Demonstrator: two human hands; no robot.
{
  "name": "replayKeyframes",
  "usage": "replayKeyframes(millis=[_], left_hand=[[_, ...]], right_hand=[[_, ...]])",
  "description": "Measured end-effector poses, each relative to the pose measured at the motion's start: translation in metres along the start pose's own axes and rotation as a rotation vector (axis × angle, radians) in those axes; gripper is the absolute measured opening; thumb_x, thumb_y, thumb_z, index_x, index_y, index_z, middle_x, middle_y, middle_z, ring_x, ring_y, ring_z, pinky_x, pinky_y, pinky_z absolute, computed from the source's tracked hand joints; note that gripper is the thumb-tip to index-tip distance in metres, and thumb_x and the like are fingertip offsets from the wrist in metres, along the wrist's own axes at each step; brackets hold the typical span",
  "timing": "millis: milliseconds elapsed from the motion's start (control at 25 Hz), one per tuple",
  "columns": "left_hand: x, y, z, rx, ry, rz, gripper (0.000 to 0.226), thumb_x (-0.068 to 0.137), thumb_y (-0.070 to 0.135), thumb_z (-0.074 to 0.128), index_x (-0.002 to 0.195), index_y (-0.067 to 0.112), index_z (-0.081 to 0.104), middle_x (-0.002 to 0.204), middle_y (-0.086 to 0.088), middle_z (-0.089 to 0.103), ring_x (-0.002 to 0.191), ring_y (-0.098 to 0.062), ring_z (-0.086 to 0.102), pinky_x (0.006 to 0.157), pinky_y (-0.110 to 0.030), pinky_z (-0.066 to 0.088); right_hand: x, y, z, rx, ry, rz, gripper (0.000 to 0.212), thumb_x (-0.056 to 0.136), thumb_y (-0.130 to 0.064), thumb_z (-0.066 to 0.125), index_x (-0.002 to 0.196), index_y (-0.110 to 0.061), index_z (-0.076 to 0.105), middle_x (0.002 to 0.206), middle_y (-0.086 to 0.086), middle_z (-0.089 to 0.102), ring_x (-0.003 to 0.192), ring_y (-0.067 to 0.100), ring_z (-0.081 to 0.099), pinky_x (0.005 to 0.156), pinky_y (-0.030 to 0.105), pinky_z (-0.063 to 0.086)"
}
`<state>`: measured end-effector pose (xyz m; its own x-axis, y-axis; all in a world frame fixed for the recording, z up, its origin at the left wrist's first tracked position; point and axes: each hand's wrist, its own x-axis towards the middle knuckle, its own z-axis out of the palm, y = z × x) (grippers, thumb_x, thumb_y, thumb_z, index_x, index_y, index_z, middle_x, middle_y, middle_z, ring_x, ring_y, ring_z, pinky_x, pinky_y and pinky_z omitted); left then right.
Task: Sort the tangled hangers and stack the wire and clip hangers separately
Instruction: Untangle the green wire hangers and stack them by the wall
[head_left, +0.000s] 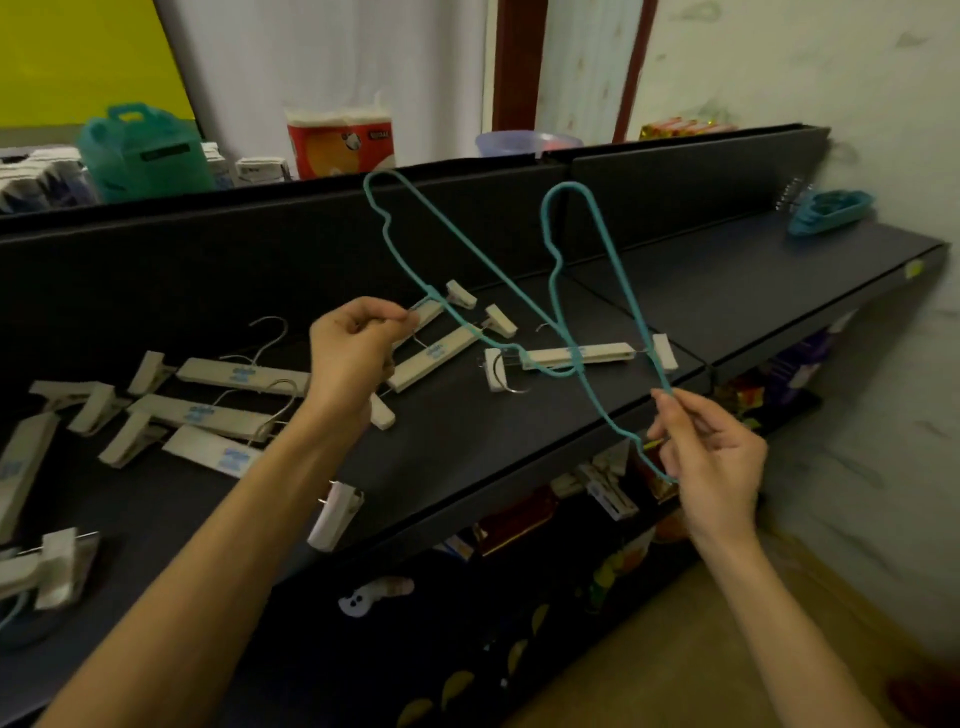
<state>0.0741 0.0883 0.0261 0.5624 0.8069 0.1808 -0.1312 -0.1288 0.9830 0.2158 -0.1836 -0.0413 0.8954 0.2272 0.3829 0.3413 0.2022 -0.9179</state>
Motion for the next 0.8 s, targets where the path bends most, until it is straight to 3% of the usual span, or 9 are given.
replayKeyframes(millis=[160,360,520,640,800], left_hand=[[-0.018,0.000,0.062,-0.107,-0.041,0.066,0.019,0.091,0.009,0.072,0.075,0.019,0.064,0.054,0.005,0.043,0.051,-0.007,0.040,0.052,-0.016,0.041],[-0.052,-0.020,0.148,-0.163,-0.233,0.051,0.025,0.091,0.005,0.070,0.070,0.017,0.062,0.051,0.000,0.036,0.047,-0.013,0.031,0.046,-0.023,0.030],[-0.072,-0.053,0.224,-0.106,-0.366,0.090,0.026,0.089,-0.003,0.068,0.069,0.012,0.064,0.050,0.000,0.034,0.052,-0.023,0.026,0.052,-0.027,0.030],[-0.086,-0.078,0.303,-0.041,-0.500,0.108,0.026,0.089,-0.009,0.063,0.070,0.009,0.065,0.049,0.004,0.036,0.049,-0.014,0.027,0.052,-0.026,0.027],[-0.108,-0.102,0.425,0.033,-0.632,0.110,0.023,0.090,-0.008,0.062,0.072,0.006,0.066,0.047,0.005,0.038,0.045,-0.008,0.031,0.050,-0.024,0.030]], right_hand=[[-0.013,0.003,-0.037,0.002,0.185,-0.017,0.014,0.099,-0.012,0.061,0.104,-0.014,0.074,0.065,0.001,0.060,0.046,0.009,0.040,0.042,0.020,0.033],[-0.028,0.025,-0.119,-0.031,0.444,0.067,0.016,0.099,-0.009,0.059,0.105,-0.015,0.072,0.061,-0.006,0.060,0.044,0.004,0.039,0.042,0.015,0.033],[-0.029,0.049,-0.190,-0.041,0.544,0.130,0.014,0.093,-0.021,0.063,0.102,-0.019,0.073,0.060,-0.007,0.060,0.044,0.002,0.040,0.042,0.013,0.032],[-0.008,0.071,-0.251,-0.060,0.592,0.137,0.020,0.089,-0.022,0.064,0.105,-0.012,0.073,0.058,-0.008,0.061,0.044,0.001,0.039,0.042,0.012,0.032],[0.040,0.102,-0.345,-0.126,0.609,0.146,0.017,0.096,-0.006,0.062,0.110,-0.003,0.071,0.059,-0.004,0.061,0.045,0.002,0.040,0.042,0.014,0.034]])
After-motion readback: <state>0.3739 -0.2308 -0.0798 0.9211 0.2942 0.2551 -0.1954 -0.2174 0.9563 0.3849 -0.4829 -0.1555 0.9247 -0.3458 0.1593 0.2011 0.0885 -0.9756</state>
